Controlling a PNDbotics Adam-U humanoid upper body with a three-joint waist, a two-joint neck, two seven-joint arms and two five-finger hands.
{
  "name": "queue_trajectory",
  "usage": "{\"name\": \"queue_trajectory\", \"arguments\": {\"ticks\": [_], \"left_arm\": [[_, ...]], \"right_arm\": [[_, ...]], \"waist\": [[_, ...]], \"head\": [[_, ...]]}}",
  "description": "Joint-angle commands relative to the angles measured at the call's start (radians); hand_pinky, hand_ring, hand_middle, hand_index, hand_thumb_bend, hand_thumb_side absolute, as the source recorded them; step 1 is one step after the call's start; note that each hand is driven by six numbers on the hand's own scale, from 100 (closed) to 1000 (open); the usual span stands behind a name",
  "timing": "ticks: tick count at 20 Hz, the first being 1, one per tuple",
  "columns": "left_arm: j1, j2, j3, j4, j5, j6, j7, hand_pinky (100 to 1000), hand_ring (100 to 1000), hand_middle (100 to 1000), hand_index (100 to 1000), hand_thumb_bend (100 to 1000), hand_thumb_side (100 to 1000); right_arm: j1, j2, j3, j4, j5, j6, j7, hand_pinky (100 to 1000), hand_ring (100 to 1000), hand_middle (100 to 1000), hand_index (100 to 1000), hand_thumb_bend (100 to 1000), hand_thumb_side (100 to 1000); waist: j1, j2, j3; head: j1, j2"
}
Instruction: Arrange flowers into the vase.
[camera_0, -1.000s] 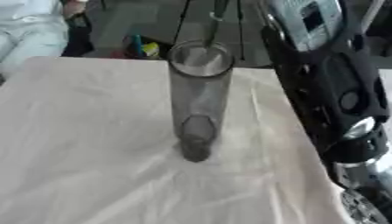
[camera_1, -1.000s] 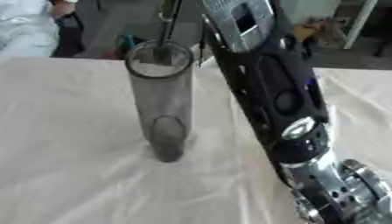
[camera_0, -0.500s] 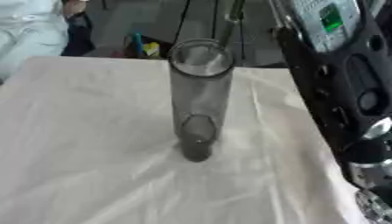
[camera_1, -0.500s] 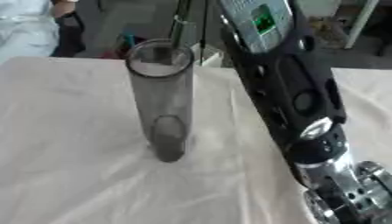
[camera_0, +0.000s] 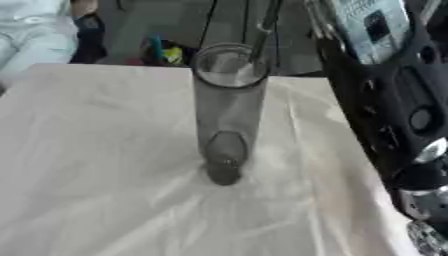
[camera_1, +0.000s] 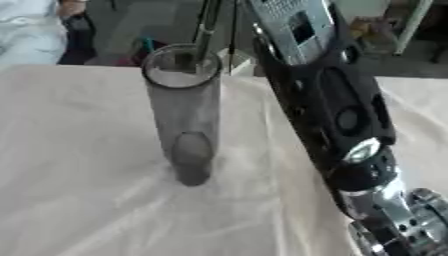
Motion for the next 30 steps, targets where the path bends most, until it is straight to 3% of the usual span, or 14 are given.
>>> {"name": "queue_trajectory", "arguments": {"ticks": [1,22,30], "left_arm": [[-0.019,0.013,0.010,-0.013,0.003,-0.001,0.002,631,778,775,861,100,1000],[-0.027,0.000,0.014,-0.013,0.004,-0.002,0.003,630,779,775,860,100,1000],[-0.028,-0.001,0.015,-0.013,0.004,-0.002,0.004,630,780,776,860,100,1000]], "right_arm": [[-0.021,-0.008,-0.009,-0.020,-0.009,0.000,-0.011,100,100,100,100,100,674],[0.001,-0.001,-0.015,0.004,-0.029,-0.015,-0.039,100,100,100,100,100,675],[0.007,0.000,-0.012,0.033,-0.025,-0.032,-0.054,100,100,100,100,100,723]], "waist": [[-0.006,-0.004,0.003],[-0.007,0.027,0.017],[-0.009,0.031,0.019]], "head": [[-0.001,-0.012],[0.006,-0.034],[0.007,-0.036]]}}
